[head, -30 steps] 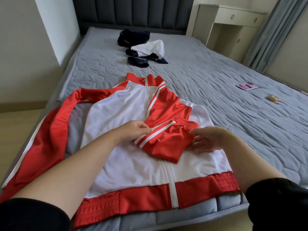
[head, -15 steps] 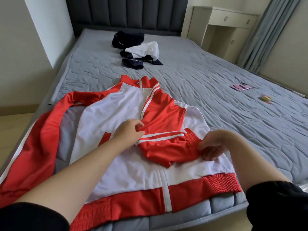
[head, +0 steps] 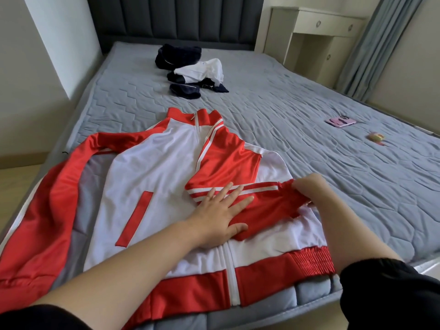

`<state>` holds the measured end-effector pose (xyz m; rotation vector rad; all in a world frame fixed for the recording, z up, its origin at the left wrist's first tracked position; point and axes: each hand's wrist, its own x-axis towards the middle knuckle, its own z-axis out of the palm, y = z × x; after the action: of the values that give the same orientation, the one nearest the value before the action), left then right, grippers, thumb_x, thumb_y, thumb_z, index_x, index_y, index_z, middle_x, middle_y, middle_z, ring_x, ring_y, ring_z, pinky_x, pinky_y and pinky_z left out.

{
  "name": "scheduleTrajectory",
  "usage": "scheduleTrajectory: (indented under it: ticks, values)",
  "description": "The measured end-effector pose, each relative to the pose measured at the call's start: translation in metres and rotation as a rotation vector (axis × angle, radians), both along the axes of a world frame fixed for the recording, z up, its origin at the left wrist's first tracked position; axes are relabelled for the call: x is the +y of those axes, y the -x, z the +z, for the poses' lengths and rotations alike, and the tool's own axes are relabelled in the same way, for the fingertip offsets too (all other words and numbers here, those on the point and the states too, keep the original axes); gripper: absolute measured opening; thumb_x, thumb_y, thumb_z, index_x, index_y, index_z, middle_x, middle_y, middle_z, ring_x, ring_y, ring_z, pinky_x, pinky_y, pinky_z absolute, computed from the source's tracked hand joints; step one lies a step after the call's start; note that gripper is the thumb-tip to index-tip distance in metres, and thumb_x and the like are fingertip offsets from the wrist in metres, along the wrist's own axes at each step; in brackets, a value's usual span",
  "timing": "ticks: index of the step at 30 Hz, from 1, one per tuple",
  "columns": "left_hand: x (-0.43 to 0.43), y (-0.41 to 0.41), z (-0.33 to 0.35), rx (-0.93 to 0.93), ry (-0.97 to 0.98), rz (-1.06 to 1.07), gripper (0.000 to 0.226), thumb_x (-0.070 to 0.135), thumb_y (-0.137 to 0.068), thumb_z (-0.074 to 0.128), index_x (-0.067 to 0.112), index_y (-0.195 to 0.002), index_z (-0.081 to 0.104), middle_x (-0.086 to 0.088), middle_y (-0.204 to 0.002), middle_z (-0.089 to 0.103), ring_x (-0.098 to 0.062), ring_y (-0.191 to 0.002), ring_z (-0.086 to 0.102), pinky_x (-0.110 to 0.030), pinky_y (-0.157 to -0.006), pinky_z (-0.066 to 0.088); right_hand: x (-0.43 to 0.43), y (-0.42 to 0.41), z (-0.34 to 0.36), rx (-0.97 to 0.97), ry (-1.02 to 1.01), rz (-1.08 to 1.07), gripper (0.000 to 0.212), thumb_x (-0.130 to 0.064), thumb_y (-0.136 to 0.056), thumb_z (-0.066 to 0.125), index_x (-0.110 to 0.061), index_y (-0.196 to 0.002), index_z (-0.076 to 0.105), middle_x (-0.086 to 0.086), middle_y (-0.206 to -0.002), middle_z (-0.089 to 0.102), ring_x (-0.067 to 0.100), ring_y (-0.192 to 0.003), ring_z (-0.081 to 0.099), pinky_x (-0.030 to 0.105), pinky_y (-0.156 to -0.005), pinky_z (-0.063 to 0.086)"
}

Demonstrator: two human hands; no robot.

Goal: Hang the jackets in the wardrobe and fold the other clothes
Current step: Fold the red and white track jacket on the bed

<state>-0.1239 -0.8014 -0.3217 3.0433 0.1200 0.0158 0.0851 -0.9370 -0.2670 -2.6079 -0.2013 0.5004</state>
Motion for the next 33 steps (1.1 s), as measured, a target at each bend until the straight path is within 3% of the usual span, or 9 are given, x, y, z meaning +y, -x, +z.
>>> scheduleTrajectory:
  ticks: [4, 8, 11, 14, 19, 21, 26, 29, 33]
  values:
    - [-0.001, 0.004, 0.0, 0.059, -0.04, -0.127, 0.061, 0.056, -0.096, 0.028, 0.037, -0.15, 0.008, 0.004, -0.158, -0.012, -0.017, -0.142, -0.024, -0.042, -0.113, -0.014, -0.007, 0.006, -0.022, -0.13, 0.431, 0.329, 0.038, -0.027, -0.094, 0.043, -0.001, -0.12, 0.054, 0.015, -0.122, 0.058, 0.029, -0.105, 0.057, 0.029, -0.082, 0.042]
    - [-0.009, 0.006, 0.0, 0.019, -0.022, -0.21, 0.067, 0.057, -0.09, 0.041, 0.029, -0.148, 0.024, 0.003, -0.159, -0.002, -0.014, -0.144, -0.018, -0.036, -0.111, -0.016, 0.002, 0.006, -0.023, -0.304, 0.392, 0.448, 0.046, -0.024, -0.089, 0.047, -0.01, -0.133, 0.043, 0.014, -0.133, 0.047, 0.033, -0.123, 0.044, 0.039, -0.101, 0.039]
    - [-0.015, 0.007, 0.007, -0.104, -0.024, -0.271, 0.055, 0.029, -0.087, 0.05, 0.014, -0.139, 0.045, -0.004, -0.154, 0.027, -0.019, -0.146, 0.006, -0.034, -0.116, -0.003, 0.008, 0.014, -0.019, -0.268, 0.243, 0.589, 0.03, -0.02, -0.088, 0.051, -0.016, -0.117, 0.059, 0.01, -0.122, 0.056, 0.027, -0.11, 0.051, 0.029, -0.084, 0.04]
    - [-0.02, 0.007, 0.018, -0.153, 0.118, -0.284, 0.053, 0.019, -0.077, 0.036, -0.001, -0.117, 0.065, -0.011, -0.128, 0.06, -0.023, -0.129, 0.046, -0.029, -0.11, 0.03, 0.006, 0.02, -0.013, -0.241, 0.312, 0.638, 0.019, -0.022, -0.09, 0.054, -0.01, -0.099, 0.065, 0.008, -0.106, 0.063, 0.021, -0.085, 0.052, 0.024, -0.06, 0.034]
    - [-0.023, 0.007, 0.024, 0.105, 0.468, -0.193, 0.04, 0.022, -0.089, 0.043, 0.005, -0.116, 0.066, -0.006, -0.132, 0.058, -0.013, -0.131, 0.042, -0.018, -0.107, 0.026, 0.002, 0.013, -0.005, -0.055, 0.702, 0.693, 0.018, -0.017, -0.085, 0.053, -0.014, -0.067, 0.054, 0.002, -0.071, 0.053, 0.016, -0.06, 0.05, 0.024, -0.056, 0.037]
    - [-0.02, 0.009, 0.024, 0.001, 0.627, -0.071, 0.034, 0.026, -0.091, 0.049, 0.003, -0.103, 0.071, -0.01, -0.116, 0.067, -0.017, -0.118, 0.055, -0.024, -0.099, 0.038, 0.005, 0.014, -0.004, -0.036, 0.736, 0.686, 0.018, -0.014, -0.083, 0.051, -0.011, -0.066, 0.055, 0.002, -0.065, 0.052, 0.017, -0.056, 0.048, 0.025, -0.057, 0.041]
    - [0.013, 0.006, 0.016, -0.713, 0.549, 0.516, 0.022, -0.005, -0.079, 0.054, 0.003, -0.088, 0.071, -0.011, -0.095, 0.067, -0.027, -0.095, 0.059, -0.03, -0.084, 0.045, 0.03, 0.031, -0.008, -0.204, 0.314, 0.717, 0.032, -0.02, -0.096, 0.04, -0.003, -0.11, 0.063, 0.014, -0.117, 0.063, 0.029, -0.106, 0.057, 0.03, -0.09, 0.041]
    - [0.042, 0.003, 0.007, -0.653, 0.602, 0.696, 0.041, -0.006, -0.077, 0.055, 0.007, -0.114, 0.065, -0.013, -0.116, 0.056, -0.028, -0.111, 0.052, -0.032, -0.1, 0.04, 0.046, 0.052, -0.02, -0.209, 0.043, 0.703, 0.023, -0.022, -0.093, 0.049, -0.008, -0.104, 0.064, 0.01, -0.114, 0.063, 0.026, -0.106, 0.056, 0.028, -0.08, 0.037]
    - [0.063, 0.0, -0.003, -0.494, 0.587, 0.538, 0.04, -0.005, -0.078, 0.058, 0.008, -0.114, 0.067, -0.01, -0.123, 0.055, -0.024, -0.119, 0.045, -0.017, -0.1, 0.028, 0.055, 0.06, -0.036, -0.218, -0.075, 0.675, 0.016, -0.029, -0.093, 0.053, -0.017, -0.084, 0.058, 0.007, -0.098, 0.064, 0.025, -0.094, 0.056, 0.028, -0.073, 0.037]
